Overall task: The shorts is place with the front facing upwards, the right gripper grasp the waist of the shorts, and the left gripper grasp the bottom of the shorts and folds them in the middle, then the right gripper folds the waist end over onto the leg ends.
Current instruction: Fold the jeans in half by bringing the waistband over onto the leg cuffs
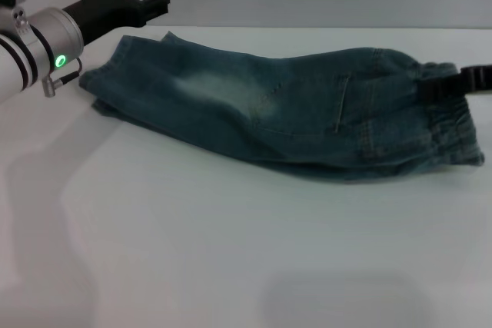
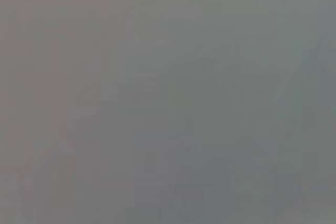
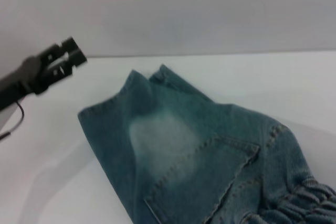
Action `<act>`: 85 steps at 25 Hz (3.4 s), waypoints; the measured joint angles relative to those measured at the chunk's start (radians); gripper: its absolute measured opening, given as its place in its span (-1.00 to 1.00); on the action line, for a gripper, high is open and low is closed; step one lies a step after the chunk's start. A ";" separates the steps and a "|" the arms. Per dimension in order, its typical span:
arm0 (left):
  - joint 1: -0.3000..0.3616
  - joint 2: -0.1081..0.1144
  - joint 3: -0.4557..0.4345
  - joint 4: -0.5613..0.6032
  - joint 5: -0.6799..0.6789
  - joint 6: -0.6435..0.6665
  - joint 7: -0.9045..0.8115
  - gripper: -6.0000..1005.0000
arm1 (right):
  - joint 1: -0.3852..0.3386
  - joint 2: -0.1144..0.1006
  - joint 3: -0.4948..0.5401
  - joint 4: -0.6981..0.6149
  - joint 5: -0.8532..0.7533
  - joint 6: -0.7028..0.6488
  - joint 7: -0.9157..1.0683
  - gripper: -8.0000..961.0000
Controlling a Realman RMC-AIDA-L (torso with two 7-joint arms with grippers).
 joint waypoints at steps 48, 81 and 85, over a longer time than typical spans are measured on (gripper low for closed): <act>-0.080 -0.012 -0.195 -0.538 -0.022 0.082 0.699 0.66 | 0.221 -0.079 0.067 -0.116 0.121 -0.206 0.202 -0.91; -0.049 -0.011 -0.530 -0.717 0.474 0.142 0.700 0.66 | 0.277 -0.070 0.059 -0.038 0.163 -0.171 0.194 -0.89; -0.026 -0.006 -0.583 -0.690 0.507 0.129 0.702 0.66 | 0.273 -0.070 0.047 -0.035 0.163 -0.173 0.194 -0.88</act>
